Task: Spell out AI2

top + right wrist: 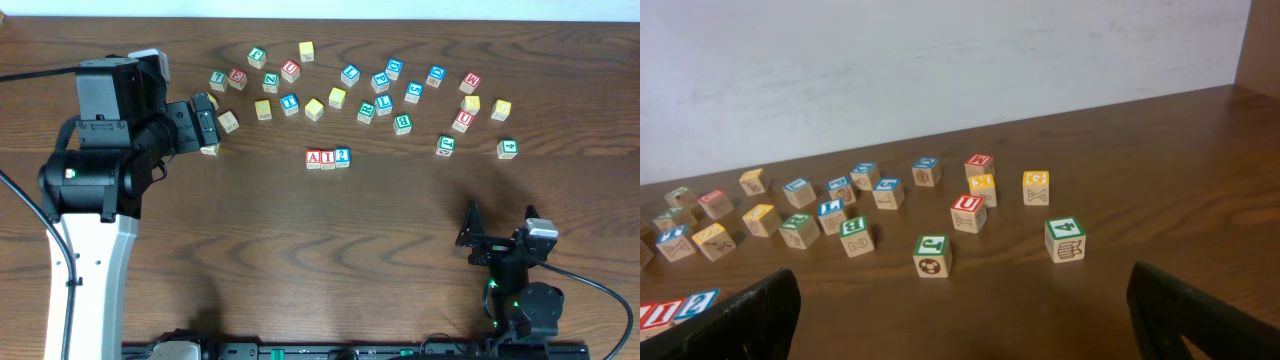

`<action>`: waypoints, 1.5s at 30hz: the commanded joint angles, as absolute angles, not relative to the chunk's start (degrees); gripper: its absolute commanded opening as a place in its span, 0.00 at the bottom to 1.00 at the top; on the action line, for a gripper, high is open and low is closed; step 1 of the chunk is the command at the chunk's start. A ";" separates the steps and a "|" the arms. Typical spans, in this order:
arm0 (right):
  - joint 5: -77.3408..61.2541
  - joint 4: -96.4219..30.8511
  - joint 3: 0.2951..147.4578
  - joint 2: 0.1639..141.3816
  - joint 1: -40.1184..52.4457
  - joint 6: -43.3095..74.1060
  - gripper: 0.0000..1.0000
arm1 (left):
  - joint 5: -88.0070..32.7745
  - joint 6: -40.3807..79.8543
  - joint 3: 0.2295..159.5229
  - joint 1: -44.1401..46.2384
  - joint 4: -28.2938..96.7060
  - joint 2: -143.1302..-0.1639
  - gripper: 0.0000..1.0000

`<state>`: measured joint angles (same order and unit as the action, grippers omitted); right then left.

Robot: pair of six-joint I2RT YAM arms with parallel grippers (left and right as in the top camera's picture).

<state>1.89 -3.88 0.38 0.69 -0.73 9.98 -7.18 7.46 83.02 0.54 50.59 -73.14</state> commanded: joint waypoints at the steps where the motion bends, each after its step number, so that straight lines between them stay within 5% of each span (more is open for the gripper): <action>1: 1.34 -4.16 0.32 0.32 -1.08 10.22 0.99 | -6.87 7.33 83.85 0.30 50.57 -72.99 0.98; 20: 1.34 -4.16 0.32 0.32 -1.08 10.22 0.99 | -2.50 0.16 79.81 0.27 46.57 -67.13 0.98; 24: 1.34 -4.16 0.32 0.32 -1.08 10.22 0.99 | -2.50 -9.17 68.66 0.08 35.22 -58.11 0.98; 34: 1.34 -4.16 0.32 0.32 -1.08 10.22 0.99 | -4.45 -9.82 31.31 -4.51 9.89 -28.05 0.98; 45: 1.34 -4.16 0.32 0.32 -1.08 10.22 0.99 | -6.04 -9.82 4.95 -5.52 0.97 -4.91 0.98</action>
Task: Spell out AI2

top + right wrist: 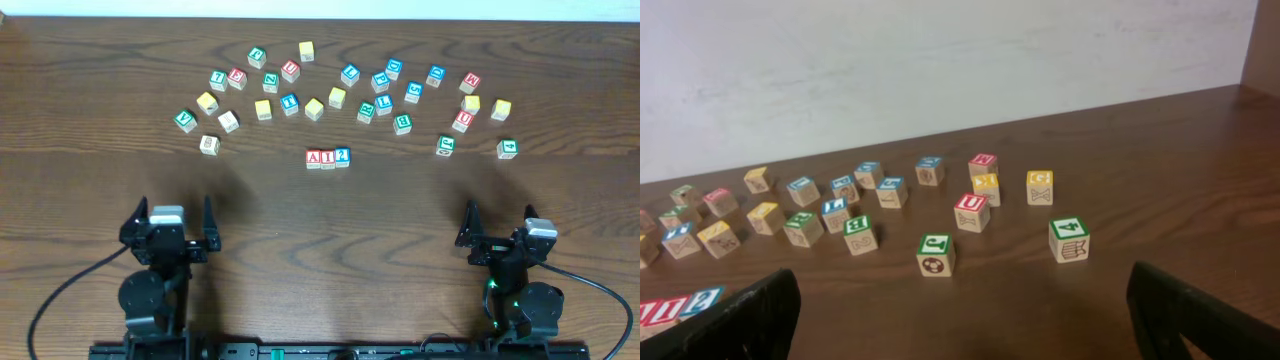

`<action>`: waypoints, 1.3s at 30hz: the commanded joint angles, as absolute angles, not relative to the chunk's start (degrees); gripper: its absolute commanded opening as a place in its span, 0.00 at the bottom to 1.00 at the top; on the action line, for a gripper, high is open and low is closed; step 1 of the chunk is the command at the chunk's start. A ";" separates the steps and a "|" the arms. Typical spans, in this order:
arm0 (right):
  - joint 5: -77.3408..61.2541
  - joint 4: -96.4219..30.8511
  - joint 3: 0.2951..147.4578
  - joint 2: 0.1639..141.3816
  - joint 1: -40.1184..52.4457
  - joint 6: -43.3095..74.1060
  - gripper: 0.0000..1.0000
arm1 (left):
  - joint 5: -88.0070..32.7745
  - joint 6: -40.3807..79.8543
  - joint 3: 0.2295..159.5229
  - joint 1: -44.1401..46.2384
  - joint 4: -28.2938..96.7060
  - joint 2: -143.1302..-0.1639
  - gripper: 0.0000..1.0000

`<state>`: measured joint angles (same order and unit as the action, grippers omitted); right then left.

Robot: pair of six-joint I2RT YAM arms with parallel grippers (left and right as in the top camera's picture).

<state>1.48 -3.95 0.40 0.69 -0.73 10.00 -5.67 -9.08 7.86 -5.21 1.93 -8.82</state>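
Observation:
Three blocks stand touching in a row at the table's middle: a red A [314, 158], a red I [327, 158] and a blue 2 [342, 156]. The right wrist view catches the blue 2 [700, 300] at its lower left edge. My left gripper [173, 222] is open at the near left edge, holding nothing. At the near right, my right gripper [500, 235] is also open, and the wrist view shows its fingers [750, 320] wide apart over bare wood.
Several loose letter and number blocks lie in an arc across the far side, from a green one [185, 120] on the left to a green 4 [507, 148] on the right. A green J block [935, 254] lies nearest the right gripper.
The left arm was stretched out over the far left blocks; it now sits drawn back at the near left edge, open. Blocks it covered show again. The row and right arm are unchanged.

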 commanded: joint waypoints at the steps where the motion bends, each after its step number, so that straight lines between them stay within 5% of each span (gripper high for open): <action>1: 1.34 -4.16 0.32 0.32 -1.08 10.22 0.99 | -6.04 -9.82 4.21 -5.52 0.97 -3.90 0.98; 39: 1.34 -4.16 0.32 0.32 -1.08 10.22 0.99 | -6.02 -9.82 0.23 -5.50 3.55 -0.30 0.98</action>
